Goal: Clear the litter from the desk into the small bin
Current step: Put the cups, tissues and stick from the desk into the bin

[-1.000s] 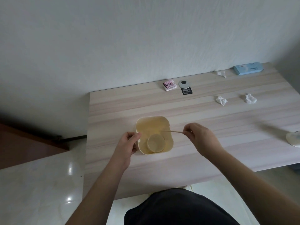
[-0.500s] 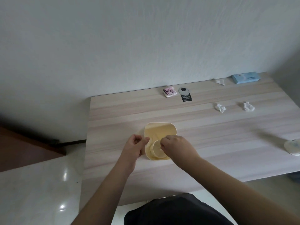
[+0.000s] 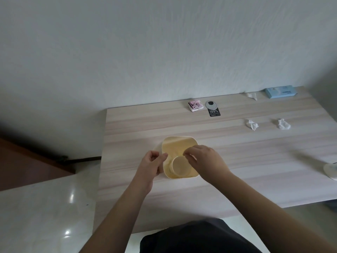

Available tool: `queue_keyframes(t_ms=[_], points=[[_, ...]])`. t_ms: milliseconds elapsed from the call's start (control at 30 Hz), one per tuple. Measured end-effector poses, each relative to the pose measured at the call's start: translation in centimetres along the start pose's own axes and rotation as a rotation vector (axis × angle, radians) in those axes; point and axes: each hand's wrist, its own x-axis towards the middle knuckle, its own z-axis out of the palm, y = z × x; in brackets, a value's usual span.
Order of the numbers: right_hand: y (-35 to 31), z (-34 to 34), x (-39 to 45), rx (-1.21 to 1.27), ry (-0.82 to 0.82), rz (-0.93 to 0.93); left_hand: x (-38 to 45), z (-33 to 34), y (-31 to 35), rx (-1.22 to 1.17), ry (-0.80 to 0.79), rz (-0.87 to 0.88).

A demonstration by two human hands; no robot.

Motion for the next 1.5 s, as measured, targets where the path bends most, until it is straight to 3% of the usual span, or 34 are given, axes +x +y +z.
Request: queue_keyframes(t_ms=[600,1033,1500], points=[[9.9,-6.0,2.0,0.058,0.210,0.256,3.1,3.5,1.8,0.026,0.000,-0.053],[21.4,-7.0,13.2,0.031,-0.025,0.170,7.2,9.3,2.2,0.002,0.108,-0.068],[24.3,2.3,26.5,-0.230,-0.427,0.010,9.7,11.0,2.2,-0.106,0.296,-0.011]])
